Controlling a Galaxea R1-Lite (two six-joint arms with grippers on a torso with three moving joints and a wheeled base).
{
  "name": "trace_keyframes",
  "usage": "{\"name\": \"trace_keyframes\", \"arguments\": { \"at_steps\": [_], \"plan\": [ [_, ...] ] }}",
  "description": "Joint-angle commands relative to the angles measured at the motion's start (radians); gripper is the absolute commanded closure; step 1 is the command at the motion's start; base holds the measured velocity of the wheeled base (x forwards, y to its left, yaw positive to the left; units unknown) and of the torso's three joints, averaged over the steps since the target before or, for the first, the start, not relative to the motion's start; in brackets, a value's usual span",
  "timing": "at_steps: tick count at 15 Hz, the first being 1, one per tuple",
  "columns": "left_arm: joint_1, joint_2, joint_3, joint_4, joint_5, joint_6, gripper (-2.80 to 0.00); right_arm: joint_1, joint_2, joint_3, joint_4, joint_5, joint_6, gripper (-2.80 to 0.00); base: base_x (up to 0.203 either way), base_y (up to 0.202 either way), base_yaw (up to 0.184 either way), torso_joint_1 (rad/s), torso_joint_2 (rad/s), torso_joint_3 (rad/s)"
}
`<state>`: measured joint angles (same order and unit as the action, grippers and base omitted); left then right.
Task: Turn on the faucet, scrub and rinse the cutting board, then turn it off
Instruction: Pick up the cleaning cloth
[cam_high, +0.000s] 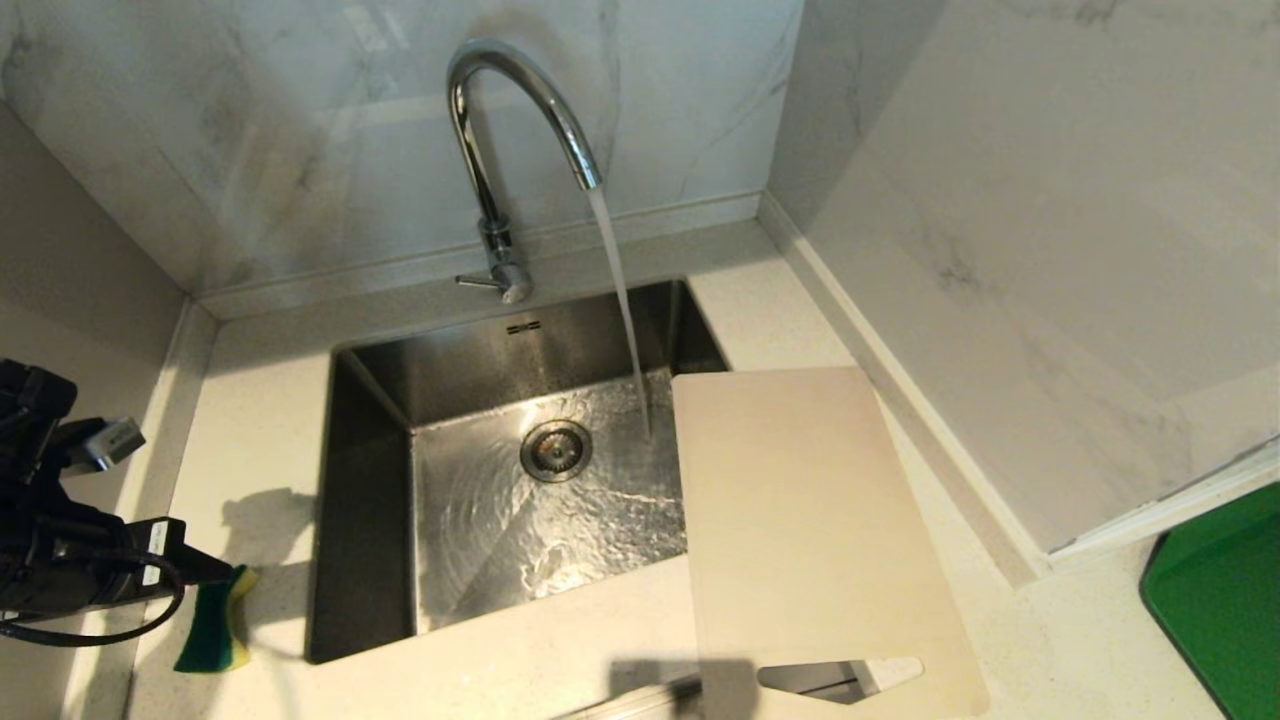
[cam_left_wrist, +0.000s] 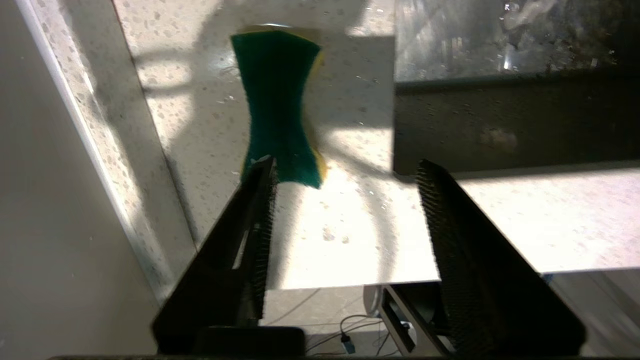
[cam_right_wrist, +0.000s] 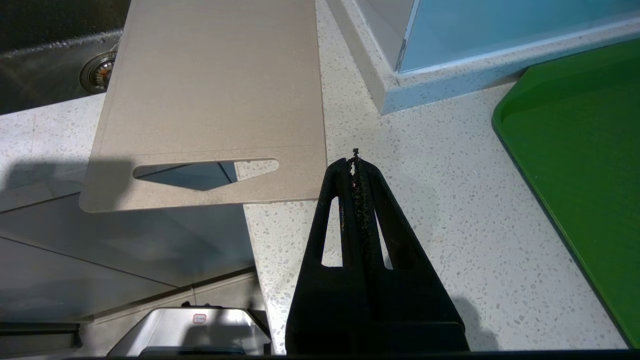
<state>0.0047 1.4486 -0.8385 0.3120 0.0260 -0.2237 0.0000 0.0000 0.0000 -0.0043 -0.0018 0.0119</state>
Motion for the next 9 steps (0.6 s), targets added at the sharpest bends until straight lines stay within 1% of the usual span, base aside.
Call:
{"name": "trace_keyframes", "arguments": {
  "at_steps": [1,6,9],
  "plan": [
    [0.035,0.064,0.04,-0.045,0.0,0.009,-2.8,0.0,0.0,0.0,0.0,0.0,0.0,0.0,0.0,0.0,0.0,0.0,0.0,0.0],
    [0.063,0.167,0.057,-0.138,0.003,0.017,-2.8,0.0,0.002,0.0,0.0,0.0,0.0,0.0,0.0,0.0,0.0,0.0,0.0,0.0],
    [0.091,0.213,0.067,-0.175,-0.002,0.018,-2.8,0.0,0.001,0.0,0.0,0.0,0.0,0.0,0.0,0.0,0.0,0.0,0.0,0.0]
  ]
}}
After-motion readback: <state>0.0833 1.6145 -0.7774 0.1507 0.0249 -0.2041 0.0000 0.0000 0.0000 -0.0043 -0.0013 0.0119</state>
